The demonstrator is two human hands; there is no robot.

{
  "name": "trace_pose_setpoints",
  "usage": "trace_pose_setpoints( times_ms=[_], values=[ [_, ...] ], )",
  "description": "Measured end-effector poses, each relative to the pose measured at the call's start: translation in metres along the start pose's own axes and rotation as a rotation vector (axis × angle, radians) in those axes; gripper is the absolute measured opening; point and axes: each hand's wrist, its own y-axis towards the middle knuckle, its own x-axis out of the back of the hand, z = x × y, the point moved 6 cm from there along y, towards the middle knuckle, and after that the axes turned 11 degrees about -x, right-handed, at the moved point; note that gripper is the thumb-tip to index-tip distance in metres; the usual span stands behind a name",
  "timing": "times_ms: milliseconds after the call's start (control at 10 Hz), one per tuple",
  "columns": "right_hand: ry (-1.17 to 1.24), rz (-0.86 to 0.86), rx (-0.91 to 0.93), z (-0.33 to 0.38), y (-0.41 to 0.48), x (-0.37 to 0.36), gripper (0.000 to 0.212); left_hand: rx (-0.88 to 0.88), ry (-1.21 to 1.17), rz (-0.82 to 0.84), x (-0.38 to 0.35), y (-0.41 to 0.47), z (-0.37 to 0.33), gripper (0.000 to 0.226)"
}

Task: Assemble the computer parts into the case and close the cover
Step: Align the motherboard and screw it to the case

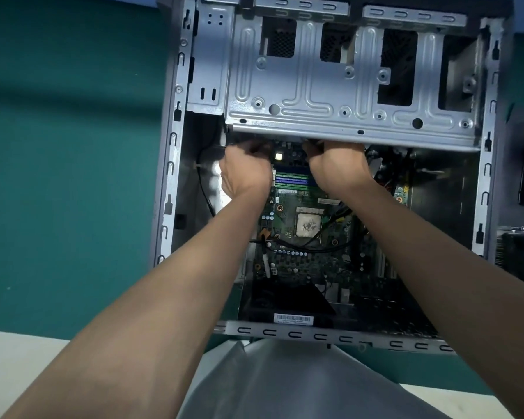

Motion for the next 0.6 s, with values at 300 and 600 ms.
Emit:
trace_pose_setpoints(
  times_ms=[300, 600],
  values=[
    [-0.087, -0.114, -0.006, 0.008, -0.001, 0.009, 0.031, -0.263, 0.283, -0.024, 0.001, -0.003, -0.012, 0.014],
    [-0.121, -0.182, 0.042, 0.025, 0.001, 0.006, 0.028, -0.480, 0.518, 0.117, -0.018, 0.007, -0.009, 0.028]
  ],
)
